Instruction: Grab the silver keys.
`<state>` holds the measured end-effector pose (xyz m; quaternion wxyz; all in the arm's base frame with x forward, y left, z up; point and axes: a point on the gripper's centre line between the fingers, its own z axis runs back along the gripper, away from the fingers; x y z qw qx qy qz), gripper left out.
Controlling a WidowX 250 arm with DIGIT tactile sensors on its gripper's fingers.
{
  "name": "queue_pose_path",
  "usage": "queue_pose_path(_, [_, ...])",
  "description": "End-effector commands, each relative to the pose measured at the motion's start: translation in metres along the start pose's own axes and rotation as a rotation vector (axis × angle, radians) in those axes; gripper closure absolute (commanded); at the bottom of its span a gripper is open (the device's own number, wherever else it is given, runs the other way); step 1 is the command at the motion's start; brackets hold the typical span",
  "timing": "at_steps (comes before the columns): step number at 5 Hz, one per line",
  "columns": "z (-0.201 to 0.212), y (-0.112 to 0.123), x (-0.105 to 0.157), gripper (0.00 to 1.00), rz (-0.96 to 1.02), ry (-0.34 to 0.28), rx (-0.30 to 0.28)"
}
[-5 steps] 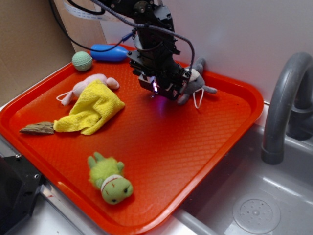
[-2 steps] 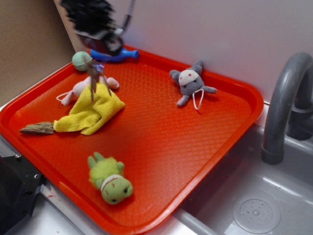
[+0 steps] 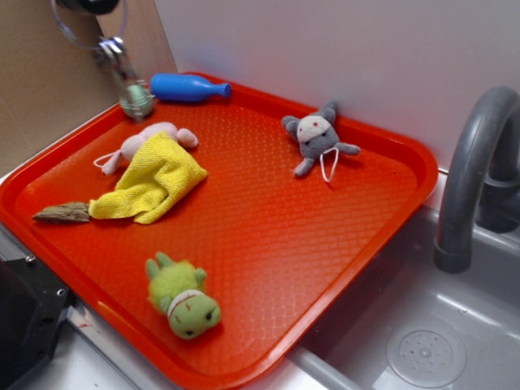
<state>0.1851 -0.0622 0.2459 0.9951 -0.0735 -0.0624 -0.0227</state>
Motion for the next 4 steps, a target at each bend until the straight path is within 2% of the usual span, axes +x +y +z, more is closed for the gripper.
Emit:
queue_pose_path(1, [0.0065, 0.0146, 0.0202, 1.0, -0.016, -0.004, 0.015])
queue_pose_path(4, [0.0027, 0.0212, 0.0186, 1.0, 0.016, -0.006, 0.006])
